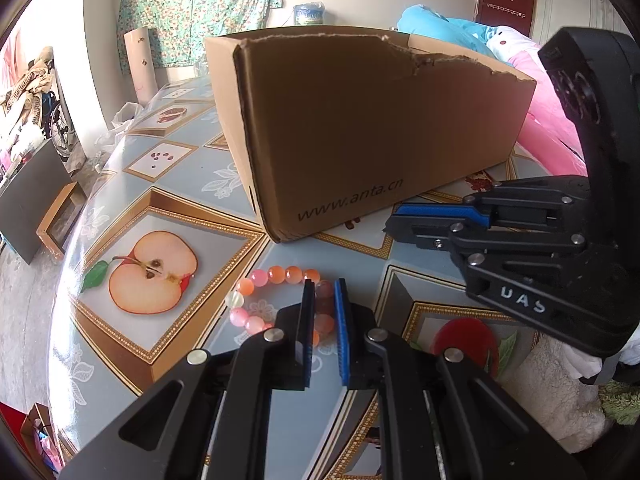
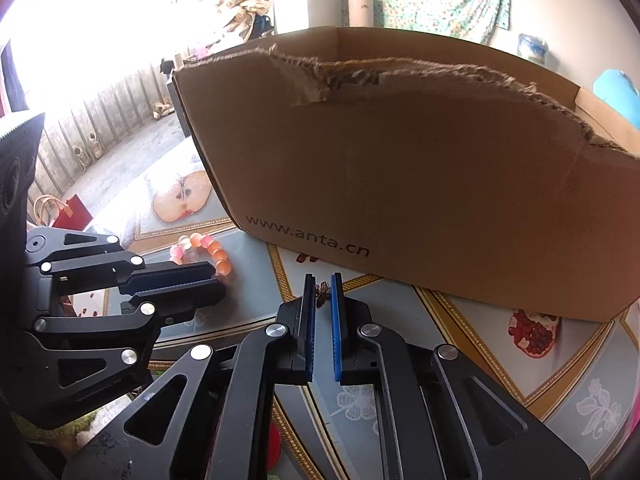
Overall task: Organize jewelry
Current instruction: 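Lift the bracelet and charm and carry them over the box with both tools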
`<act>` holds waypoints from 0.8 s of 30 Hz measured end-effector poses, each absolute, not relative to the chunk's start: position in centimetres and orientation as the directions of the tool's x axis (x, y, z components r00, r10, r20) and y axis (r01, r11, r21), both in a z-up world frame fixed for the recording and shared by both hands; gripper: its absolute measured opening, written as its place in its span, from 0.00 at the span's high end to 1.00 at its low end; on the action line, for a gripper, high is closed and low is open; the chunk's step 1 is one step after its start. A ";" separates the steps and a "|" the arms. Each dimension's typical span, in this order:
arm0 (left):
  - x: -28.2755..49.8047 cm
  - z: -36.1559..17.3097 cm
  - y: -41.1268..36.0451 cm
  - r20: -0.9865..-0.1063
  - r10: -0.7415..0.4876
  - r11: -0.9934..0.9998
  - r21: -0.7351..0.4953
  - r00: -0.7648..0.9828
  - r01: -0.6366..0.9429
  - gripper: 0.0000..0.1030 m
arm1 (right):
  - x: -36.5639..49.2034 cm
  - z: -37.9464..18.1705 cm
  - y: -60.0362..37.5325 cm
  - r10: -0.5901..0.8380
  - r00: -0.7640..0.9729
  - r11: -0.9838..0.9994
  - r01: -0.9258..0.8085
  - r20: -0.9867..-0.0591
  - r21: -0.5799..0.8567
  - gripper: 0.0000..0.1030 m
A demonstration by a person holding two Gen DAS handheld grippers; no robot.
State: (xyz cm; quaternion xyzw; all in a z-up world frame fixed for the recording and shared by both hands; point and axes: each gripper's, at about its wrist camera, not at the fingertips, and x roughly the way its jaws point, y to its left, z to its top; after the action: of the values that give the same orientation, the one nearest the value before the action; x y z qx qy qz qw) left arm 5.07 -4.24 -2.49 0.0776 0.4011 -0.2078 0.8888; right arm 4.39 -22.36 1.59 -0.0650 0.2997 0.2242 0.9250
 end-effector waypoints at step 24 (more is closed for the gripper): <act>9.9 14.9 -3.1 -0.466 -0.674 0.735 -0.347 0.573 0.582 0.91 | 4.7 17.5 -33.0 0.604 0.726 0.797 -0.546 -0.330 0.257 0.95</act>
State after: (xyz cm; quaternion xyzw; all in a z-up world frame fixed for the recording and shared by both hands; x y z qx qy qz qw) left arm 9.89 -3.07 14.94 -0.0778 0.2951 -0.3553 0.8835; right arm 4.70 -32.99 17.50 0.0711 0.2017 0.3104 0.9262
